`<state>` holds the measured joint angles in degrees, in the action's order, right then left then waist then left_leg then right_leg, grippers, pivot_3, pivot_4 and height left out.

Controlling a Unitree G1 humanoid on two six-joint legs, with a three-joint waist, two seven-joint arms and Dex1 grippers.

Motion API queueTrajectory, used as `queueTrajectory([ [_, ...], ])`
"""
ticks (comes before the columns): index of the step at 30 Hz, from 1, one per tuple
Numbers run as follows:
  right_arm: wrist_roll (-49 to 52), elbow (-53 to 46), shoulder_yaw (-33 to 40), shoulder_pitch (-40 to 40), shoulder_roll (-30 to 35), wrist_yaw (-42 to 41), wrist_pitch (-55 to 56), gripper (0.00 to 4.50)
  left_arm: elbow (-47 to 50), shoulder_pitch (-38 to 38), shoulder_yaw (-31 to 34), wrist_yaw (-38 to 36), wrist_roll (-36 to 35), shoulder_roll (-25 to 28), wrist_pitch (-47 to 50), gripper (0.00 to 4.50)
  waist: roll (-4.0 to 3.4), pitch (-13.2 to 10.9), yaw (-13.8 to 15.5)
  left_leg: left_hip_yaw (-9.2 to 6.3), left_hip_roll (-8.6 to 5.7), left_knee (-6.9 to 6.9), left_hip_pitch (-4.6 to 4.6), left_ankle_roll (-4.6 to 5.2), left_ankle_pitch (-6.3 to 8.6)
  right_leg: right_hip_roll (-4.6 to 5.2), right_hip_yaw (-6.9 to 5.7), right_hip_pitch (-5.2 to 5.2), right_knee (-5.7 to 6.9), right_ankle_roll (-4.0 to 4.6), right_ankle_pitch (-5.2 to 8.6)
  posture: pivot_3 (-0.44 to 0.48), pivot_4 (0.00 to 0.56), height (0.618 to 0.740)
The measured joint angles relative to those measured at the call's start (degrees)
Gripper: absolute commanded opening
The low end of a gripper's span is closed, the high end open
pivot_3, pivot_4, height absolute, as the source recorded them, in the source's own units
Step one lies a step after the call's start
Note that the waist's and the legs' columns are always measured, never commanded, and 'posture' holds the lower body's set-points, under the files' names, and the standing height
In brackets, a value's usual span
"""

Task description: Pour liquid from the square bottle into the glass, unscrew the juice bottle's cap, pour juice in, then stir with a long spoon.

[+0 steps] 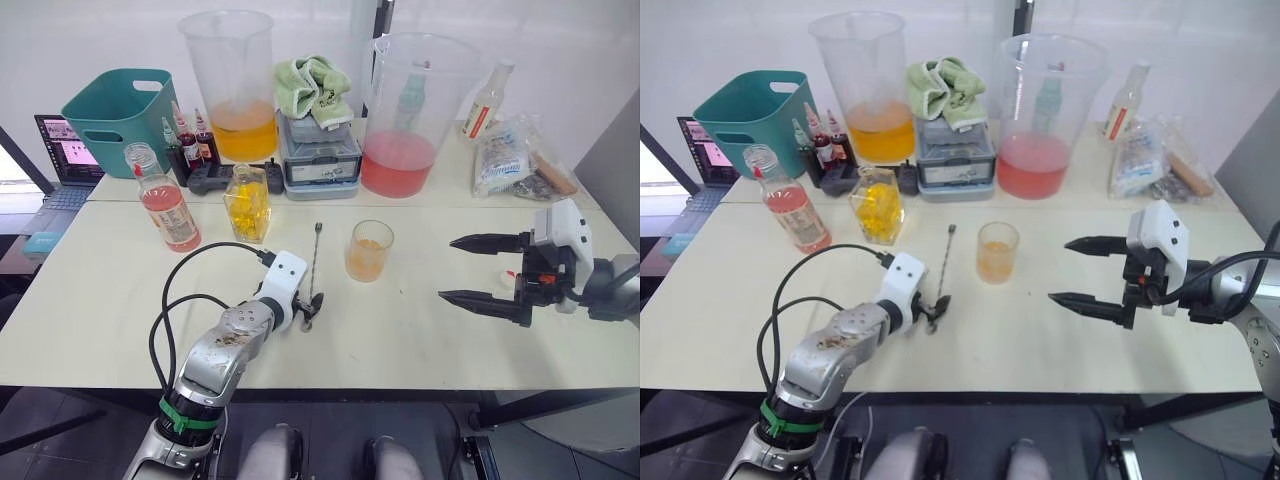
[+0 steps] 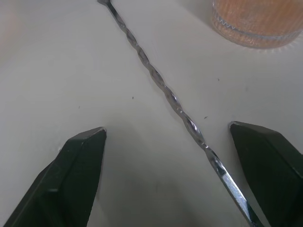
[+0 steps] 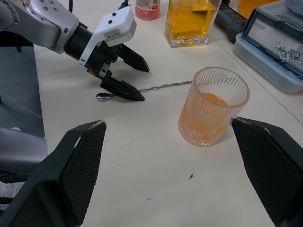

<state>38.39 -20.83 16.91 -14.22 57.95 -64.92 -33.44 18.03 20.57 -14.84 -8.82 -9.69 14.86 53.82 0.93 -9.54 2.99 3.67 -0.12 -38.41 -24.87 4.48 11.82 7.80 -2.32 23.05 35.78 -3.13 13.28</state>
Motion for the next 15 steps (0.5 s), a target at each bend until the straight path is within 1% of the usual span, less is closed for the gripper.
queueTrajectory([
  [4, -0.18, 0.02, 0.14, 0.41, 0.00, -0.05, 0.63, 4.50, 0.35, 0.06, -0.17, -0.42, 0.61, 0.08, 0.53, 1.97, -0.01, 0.01, -0.34, -0.01, 0.04, 0.00, 0.00, 0.00, 0.00, -0.01, 0.03, 0.03, 0.00, 0.01, 0.00, 0.000, 0.150, 0.736],
  [8, -2.48, 1.24, -0.24, 0.39, -0.33, 0.63, 2.91, 4.50, 1.25, -0.70, 2.42, -1.56, 0.50, 1.30, 1.36, 0.51, -0.01, 0.01, -0.74, -0.01, 0.05, 0.03, 0.00, 0.00, 0.01, -0.02, 0.03, 0.07, 0.02, 0.02, 0.01, 0.000, 0.150, 0.736],
  [10, -2.85, 1.47, -0.57, 0.39, -0.72, 0.89, 3.04, 4.50, 1.67, -0.70, 2.66, -2.56, 0.54, 3.07, 1.33, 0.04, -0.03, 0.02, -0.87, -0.01, 0.06, 0.05, 0.01, 0.00, 0.01, -0.05, 0.04, 0.08, 0.03, 0.04, 0.02, 0.000, 0.150, 0.736],
  [12, -2.89, 1.51, -0.88, 0.39, -1.25, 1.09, 3.06, 4.50, 2.34, -0.68, 2.66, -4.14, 0.55, 5.49, 1.11, 0.04, -0.05, 0.03, -1.02, -0.01, 0.09, 0.08, 0.05, 0.00, 0.01, -0.10, 0.07, 0.08, 0.03, 0.07, 0.03, 0.000, 0.150, 0.736],
  [15, -3.00, 1.56, -1.35, 0.15, -1.41, 1.32, 3.07, 4.50, 2.37, -0.86, 2.63, -5.71, 0.55, 7.17, 0.19, 0.04, -0.05, 0.04, -1.18, 0.00, 0.09, 0.08, 0.05, 0.00, 0.01, -0.10, 0.08, 0.09, 0.03, 0.07, 0.04, 0.000, 0.150, 0.736],
])
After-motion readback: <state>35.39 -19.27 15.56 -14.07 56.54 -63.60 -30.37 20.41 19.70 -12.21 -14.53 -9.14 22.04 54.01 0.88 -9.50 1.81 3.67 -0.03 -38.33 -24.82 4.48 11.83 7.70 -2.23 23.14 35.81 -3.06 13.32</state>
